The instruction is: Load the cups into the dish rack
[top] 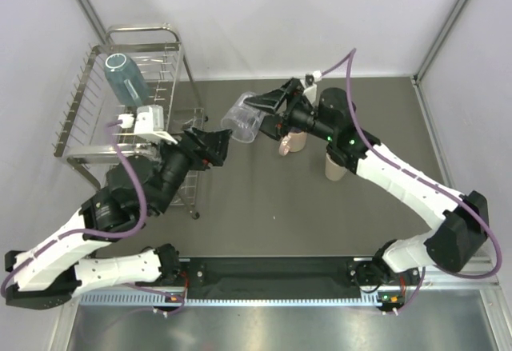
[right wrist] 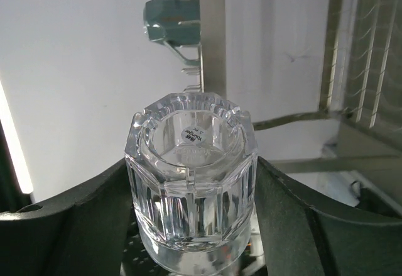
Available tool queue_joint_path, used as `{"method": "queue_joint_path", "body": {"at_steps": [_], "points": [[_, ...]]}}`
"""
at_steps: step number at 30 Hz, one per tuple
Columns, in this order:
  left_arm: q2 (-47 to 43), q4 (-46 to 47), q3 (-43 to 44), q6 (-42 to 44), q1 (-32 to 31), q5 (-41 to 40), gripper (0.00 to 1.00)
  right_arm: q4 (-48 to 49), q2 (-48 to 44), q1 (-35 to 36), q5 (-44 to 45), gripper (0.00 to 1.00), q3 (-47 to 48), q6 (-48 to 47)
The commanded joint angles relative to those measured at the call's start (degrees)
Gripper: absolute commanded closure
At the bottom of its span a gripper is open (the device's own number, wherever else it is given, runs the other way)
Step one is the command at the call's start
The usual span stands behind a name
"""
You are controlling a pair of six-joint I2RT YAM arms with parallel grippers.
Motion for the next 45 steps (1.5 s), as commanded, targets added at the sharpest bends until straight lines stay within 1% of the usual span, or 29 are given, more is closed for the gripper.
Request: {"method": "queue_joint_path", "body": {"at_steps": [1, 2, 3, 4, 6, 7, 9, 10, 11, 12, 13, 15, 16, 17, 18, 19, 20, 21, 23, 24, 25, 28, 31, 35, 38, 45], "points": [[-2.6, -0.7, 2.6, -1.6, -0.1, 0.7, 0.15, -3.6, 2.3, -2.6, -0.3, 1.00, 8.9, -17.7], [-2.5, -1.5, 4.3, -1.9, -0.1, 0.6, 0.14, -7.4, 3.3, -3.0, 0.1, 1.00, 12.1, -21.6], [-1.9, -2.2, 5.5, -2.1, -0.1, 0.8, 0.14, -9.0, 5.4, -3.0, 1.3, 1.00, 13.8, -25.3], [-1.5, -3.9, 6.6, -2.0, -0.1, 1.4, 0.14, -10.0, 6.6, -2.9, 1.6, 1.00, 15.3, -32.2], [0.3, -5.2, 10.1, -1.6, -0.1, 3.2, 0.14, -10.0, 10.0, -2.8, 2.7, 1.00, 18.7, -37.8], [1.0, -6.0, 11.1, -1.2, -0.1, 4.2, 0.14, -10.0, 11.1, -2.8, 3.1, 1.00, 19.7, -42.9], [2.7, -6.6, 13.7, 0.4, -0.1, 5.8, 0.15, -9.5, 14.4, -2.3, 4.1, 1.00, 22.3, -48.4], [3.3, -6.9, 14.4, 1.0, -0.1, 7.1, 0.15, -8.6, 15.3, -2.1, 4.5, 1.00, 22.9, -53.3], [4.2, -7.2, 15.8, 2.4, -0.1, 8.0, 0.16, -7.2, 17.3, -1.6, 4.9, 1.00, 23.4, -55.4], [5.3, -7.5, 17.7, 3.8, -0.1, 9.8, 0.16, -2.6, 20.6, -1.3, 4.8, 1.00, 23.7, -59.7], [5.4, -7.5, 17.7, 3.9, -0.1, 9.8, 0.16, -2.6, 20.6, -1.3, 4.6, 1.00, 23.7, -60.9], [6.0, -6.8, 18.7, 4.8, -0.1, 12.0, 0.16, 3.8, 23.6, -0.6, 4.1, 1.00, 23.2, -63.1], [5.9, -6.4, 18.7, 5.9, -0.1, 13.0, 0.16, 7.0, 24.6, -0.3, 2.7, 1.00, 22.6, -65.5], [6.0, -6.0, 18.5, 6.5, -0.1, 13.9, 0.16, 13.4, 25.4, 0.2, 2.4, 1.00, 21.1, -66.8], [6.0, -5.8, 18.5, 7.0, -0.1, 13.8, 0.16, 15.7, 27.6, 1.4, 2.1, 1.00, 20.8, -69.9], [5.9, -5.7, 18.6, 7.4, -0.1, 13.8, 0.16, 16.8, 29.1, 1.9, 1.9, 1.00, 21.2, -71.3], [5.6, -5.3, 18.5, 7.8, -0.1, 13.7, 0.16, 17.7, 30.8, 2.4, 1.6, 1.00, 23.5, -72.2], [5.5, -5.1, 18.5, 8.7, -0.1, 13.8, 0.16, 19.3, 34.2, 3.1, 1.2, 1.00, 24.5, -72.5], [4.5, -3.3, 18.2, 9.7, -0.1, 14.2, 0.16, 25.5, 37.2, 3.4, -1.5, 1.00, 24.8, -72.5], [4.0, -2.5, 17.6, 10.2, -0.1, 15.2, 0.16, 30.7, 39.7, 3.9, -1.9, 1.00, 24.9, -72.8], [3.2, 1.4, 16.8, 12.0, -0.1, 16.1, 0.16, 31.4, 40.9, 4.2, -2.0, 1.00, 25.6, -73.3], [0.3, 6.8, 13.6, 16.2, -0.1, 17.4, 0.16, 31.6, 46.1, 4.7, -2.8, 1.00, 30.7, -74.1], [0.7, 6.6, 15.1, 18.5, -0.1, 17.9, 0.16, 31.7, 50.5, 5.3, -3.9, 1.00, 35.3, -74.6], [-0.4, 7.6, 13.7, 18.6, -0.1, 18.0, 0.16, 30.2, 54.7, 6.1, -4.2, 1.00, 40.9, -76.5], [-1.2, 9.4, 12.6, 18.3, -0.1, 17.8, 0.16, 29.9, 56.7, 6.7, -3.5, 1.00, 43.0, -78.0], [-1.0, 10.2, 12.3, 18.8, -0.1, 19.1, 0.16, 29.3, 62.4, 8.1, -2.2, 0.99, 48.6, -80.9]]}}
